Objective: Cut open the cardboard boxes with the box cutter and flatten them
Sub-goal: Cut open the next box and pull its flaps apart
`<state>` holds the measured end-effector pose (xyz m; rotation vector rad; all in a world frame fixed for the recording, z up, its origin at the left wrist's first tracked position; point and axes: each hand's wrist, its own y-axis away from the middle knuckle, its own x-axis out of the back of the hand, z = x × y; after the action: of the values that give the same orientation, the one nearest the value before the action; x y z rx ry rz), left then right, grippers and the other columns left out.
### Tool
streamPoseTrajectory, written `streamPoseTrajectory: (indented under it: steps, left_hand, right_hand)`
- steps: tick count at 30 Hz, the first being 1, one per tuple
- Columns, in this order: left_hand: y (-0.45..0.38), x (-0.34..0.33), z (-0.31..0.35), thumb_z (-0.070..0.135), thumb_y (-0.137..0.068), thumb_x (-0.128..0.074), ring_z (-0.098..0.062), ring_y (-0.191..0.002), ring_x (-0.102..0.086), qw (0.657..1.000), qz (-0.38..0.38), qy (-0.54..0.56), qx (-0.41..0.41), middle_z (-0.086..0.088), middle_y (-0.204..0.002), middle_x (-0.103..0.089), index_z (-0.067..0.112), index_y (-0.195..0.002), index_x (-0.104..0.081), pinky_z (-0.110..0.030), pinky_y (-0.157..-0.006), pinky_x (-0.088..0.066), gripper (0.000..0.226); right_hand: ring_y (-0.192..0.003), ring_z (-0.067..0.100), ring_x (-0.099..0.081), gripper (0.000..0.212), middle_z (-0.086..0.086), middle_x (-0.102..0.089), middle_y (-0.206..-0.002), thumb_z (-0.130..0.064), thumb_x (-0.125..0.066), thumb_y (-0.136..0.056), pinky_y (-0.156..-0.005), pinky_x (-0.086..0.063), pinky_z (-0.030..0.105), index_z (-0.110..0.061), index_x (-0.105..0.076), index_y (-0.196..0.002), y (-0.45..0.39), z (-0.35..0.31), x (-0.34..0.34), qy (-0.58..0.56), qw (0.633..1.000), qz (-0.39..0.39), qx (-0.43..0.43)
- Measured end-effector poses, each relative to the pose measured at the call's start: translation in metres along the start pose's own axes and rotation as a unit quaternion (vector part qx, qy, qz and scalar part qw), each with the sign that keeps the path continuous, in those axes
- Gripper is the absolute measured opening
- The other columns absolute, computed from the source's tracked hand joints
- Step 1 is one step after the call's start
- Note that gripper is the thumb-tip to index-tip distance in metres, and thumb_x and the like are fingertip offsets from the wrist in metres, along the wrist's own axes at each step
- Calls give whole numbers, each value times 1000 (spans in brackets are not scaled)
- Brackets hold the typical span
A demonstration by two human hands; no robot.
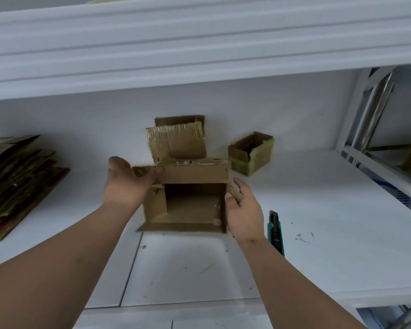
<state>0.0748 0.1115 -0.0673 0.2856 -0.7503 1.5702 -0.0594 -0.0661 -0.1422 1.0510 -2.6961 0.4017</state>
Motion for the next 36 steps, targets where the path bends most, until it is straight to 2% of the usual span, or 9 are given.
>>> streamPoseTrajectory:
  steps: [4, 7, 10, 12, 15, 23, 28, 31, 36]
  left_hand:
    - [-5, -4, -3, 56, -85, -65, -31, -94, -57, 999, -10, 24, 21, -8, -106, -54, 14, -110, -37, -38, -71, -43, 56]
    - [-6, -4, -8, 57, -87, -59, -31, -101, -60, 998, -34, 48, -13, -4, -112, -58, 29, -109, -38, -43, -82, -51, 42]
    - [-3, -3, -9, 52, -79, -69, -33, -110, -57, 997, -52, -33, -47, -4, -121, -57, 38, -120, -33, -50, -93, -50, 56]
    - [-3, -6, -9, 46, -74, -78, -37, -115, -52, 989, -54, -123, -58, -7, -130, -47, 34, -131, -27, -51, -96, -46, 77]
    - [-6, -9, -4, 45, -66, -85, -38, -107, -57, 987, -70, -143, -30, -8, -131, -33, 32, -130, -18, -53, -91, -50, 94]
    - [-10, -9, -8, 43, -66, -85, -36, -88, -57, 969, -49, -239, -46, -8, -115, -29, 25, -117, -21, -46, -72, -53, 85]
    - [-10, -7, -4, 32, -73, -76, -30, -83, -49, 969, -95, -213, -78, -6, -112, -30, 23, -126, -23, -39, -68, -47, 75]
    - [-10, -3, 1, 21, -77, -72, -28, -93, -50, 973, -148, -159, -77, -9, -128, -34, 24, -140, -22, -37, -74, -46, 81]
    - [-13, 13, -10, -4, -86, -55, -24, -97, -58, 976, -205, -22, -66, -5, -129, -51, 33, -149, -24, -41, -74, -54, 80]
  right_hand:
    - [-98, -1, -56, 33, -19, -61, -113, -23, -48, -103, -83, -39, 10, -36, -57, -132, -4, -14, 1, -112, 993, -43, -11]
    - [-84, -2, -54, 17, -21, -59, -93, -24, -50, -103, -67, -38, 9, -37, -60, -107, -7, -23, 6, -187, 980, -54, -46]
    - [-83, -2, -53, 13, -19, -60, -91, -24, -54, -101, -70, -41, 15, -34, -60, -95, -7, -30, 11, -249, 965, -58, -62]
    - [-89, 1, -56, 15, -16, -63, -94, -24, -57, -99, -83, -46, 24, -36, -60, -90, -6, -34, 12, -269, 958, -60, -79]
    - [-97, 12, -63, 13, -9, -69, -98, -23, -61, -97, -100, -48, 35, -34, -64, -91, -2, -43, 11, -294, 949, -58, -100]
    - [-99, 20, -69, 11, -2, -75, -97, -21, -62, -96, -98, -52, 38, -27, -71, -93, 6, -47, 11, -309, 943, -35, -119]
    - [-95, 17, -67, 12, -5, -74, -93, -23, -61, -97, -90, -52, 33, -27, -70, -90, 5, -42, 12, -283, 952, -19, -115]
    - [-90, 15, -63, 12, -5, -71, -96, -23, -58, -99, -79, -50, 29, -29, -67, -93, 3, -42, 13, -267, 958, -4, -106]
    - [-93, 9, -57, 11, -12, -65, -99, -27, -55, -100, -102, -45, 40, -35, -61, -95, 5, -43, 13, -261, 959, 15, -112]
